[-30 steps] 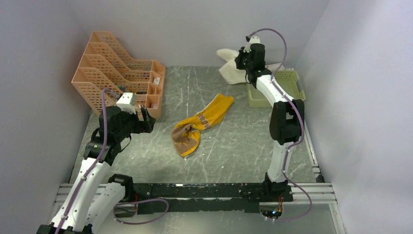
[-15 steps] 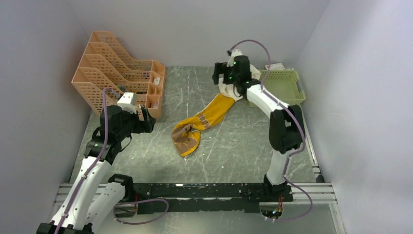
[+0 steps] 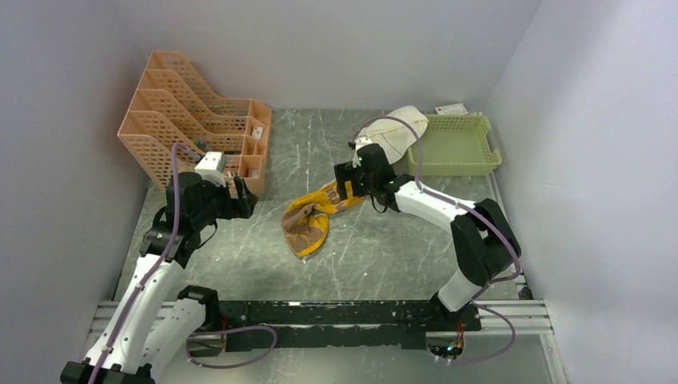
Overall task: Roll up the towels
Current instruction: Move the towel to the corner of the board, then pick up the towel at the center of the board.
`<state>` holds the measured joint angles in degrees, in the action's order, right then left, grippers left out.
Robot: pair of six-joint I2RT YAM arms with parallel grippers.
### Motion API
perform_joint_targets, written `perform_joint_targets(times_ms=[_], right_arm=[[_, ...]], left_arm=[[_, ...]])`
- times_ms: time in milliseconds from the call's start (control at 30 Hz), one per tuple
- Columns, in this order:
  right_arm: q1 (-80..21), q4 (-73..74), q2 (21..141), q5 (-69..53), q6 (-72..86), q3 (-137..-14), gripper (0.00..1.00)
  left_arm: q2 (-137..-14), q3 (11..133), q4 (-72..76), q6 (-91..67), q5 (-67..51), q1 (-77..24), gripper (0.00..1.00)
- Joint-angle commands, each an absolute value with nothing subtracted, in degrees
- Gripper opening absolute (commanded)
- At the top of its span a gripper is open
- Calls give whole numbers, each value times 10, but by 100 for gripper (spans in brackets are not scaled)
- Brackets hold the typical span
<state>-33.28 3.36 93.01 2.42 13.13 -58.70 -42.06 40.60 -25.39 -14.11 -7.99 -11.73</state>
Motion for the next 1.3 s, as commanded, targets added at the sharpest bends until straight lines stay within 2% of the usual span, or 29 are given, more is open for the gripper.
perform_joint_targets(times_ms=[0,67,167,233,467,533,633,733,900,1100,1133,1167,1200,1267], right_arm=[[-344,37,934,44,136,-578,91],[-347,27,947,40,135,-577,91],[-349,16,975,31,136,-578,88],[-351,11,994,23,136,-587,81],[-355,29,1061,24,117,-641,61],[-355,31,1070,25,114,-650,50],[-355,31,1071,19,112,-655,28],[-354,30,1061,14,113,-647,0],[-354,36,1020,-1,112,-630,0],[-353,52,934,-4,109,-611,0],[-353,60,918,-3,109,-609,4],[-352,66,902,-5,108,-606,19],[-353,70,884,-8,107,-601,33],[-352,71,841,-10,112,-583,54]], left_arm=[[-420,402,-251,-142,-99,-118,94],[-421,400,-246,-140,-116,-118,94],[-436,388,-206,-143,-257,-119,94],[-457,387,-195,-159,-335,-128,94],[-468,370,-165,-257,-268,-222,94],[-477,349,-134,-295,-251,-251,94],[-505,317,-93,-334,-184,-314,94],[-561,299,-68,-367,-74,-398,94],[-693,341,-113,-411,156,-513,94],[-817,391,-94,-423,223,-539,94],[-833,397,-89,-420,226,-540,94],[-847,403,-87,-419,230,-541,94],[-862,408,-84,-421,238,-541,99],[-881,412,-72,-415,244,-542,77]])
